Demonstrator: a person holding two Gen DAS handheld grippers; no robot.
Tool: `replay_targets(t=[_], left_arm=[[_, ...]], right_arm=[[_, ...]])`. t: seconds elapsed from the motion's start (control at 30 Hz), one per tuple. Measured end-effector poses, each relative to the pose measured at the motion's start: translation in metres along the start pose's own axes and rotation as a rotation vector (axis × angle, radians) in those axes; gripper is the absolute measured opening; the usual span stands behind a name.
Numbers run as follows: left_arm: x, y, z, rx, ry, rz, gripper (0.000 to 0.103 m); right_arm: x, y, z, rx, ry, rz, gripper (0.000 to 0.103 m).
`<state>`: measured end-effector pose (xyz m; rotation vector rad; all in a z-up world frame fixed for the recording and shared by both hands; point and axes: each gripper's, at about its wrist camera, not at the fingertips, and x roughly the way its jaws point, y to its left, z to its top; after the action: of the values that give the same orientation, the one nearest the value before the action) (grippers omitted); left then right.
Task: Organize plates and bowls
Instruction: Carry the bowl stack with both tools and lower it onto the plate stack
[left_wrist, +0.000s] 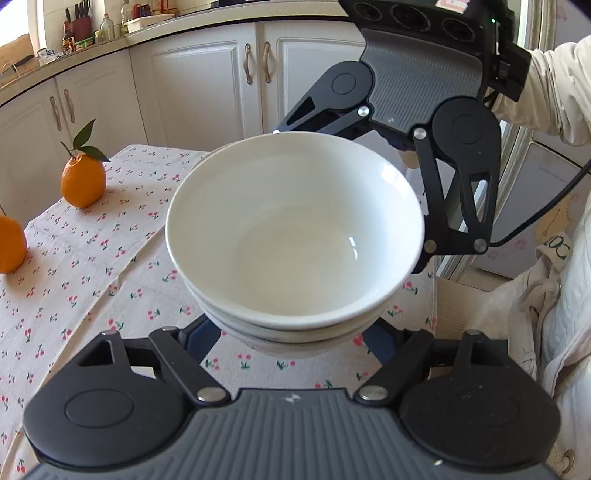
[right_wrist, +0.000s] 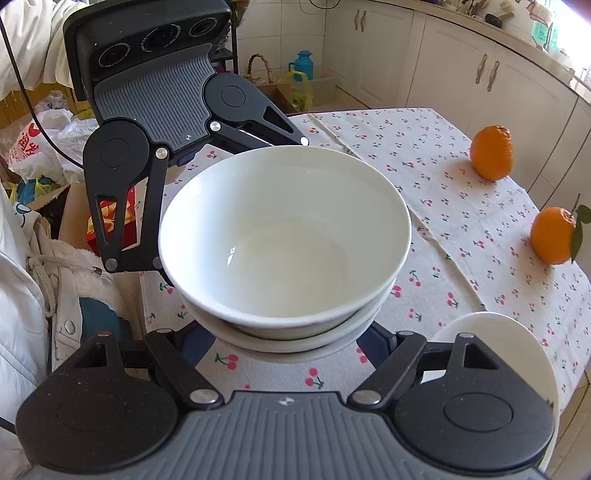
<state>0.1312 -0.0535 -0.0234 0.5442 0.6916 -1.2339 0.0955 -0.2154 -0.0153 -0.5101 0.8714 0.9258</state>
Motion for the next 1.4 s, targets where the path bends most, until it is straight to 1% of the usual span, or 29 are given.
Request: replay_targets(t=[0.4,0.6,0.8,0.93,1.4], left_arm=[[0.051,0.011,0.067,0.055,-0.033,-0.045,0.083],[0.082,0.025,0.092,0.064,-0.036,-0.064,0.083],[0.105,0.032,0.102,0.076,-0.024,-0.069,0.083],[0.116,0.036,0.105,0.067,-0.008,-0.074,0.082],[0.123,0.042,0.105,0.055,0.009,-0.075,0.082]], right_arm=[[-0.050,-0.050,-0.043,0.059,-0.013,-0.088,0.086],[-0.056,-0.083,-0.060,0.090,-0.012,-0.114,0.086],[-0.052,-0.107,-0.073,0.132,-0.008,-0.119,0.086],[-0.046,-0.114,-0.076,0.139,0.000,-0.122,0.086],[-0.038,-0.124,-0.083,0.181,-0.005,-0.110,0.086]])
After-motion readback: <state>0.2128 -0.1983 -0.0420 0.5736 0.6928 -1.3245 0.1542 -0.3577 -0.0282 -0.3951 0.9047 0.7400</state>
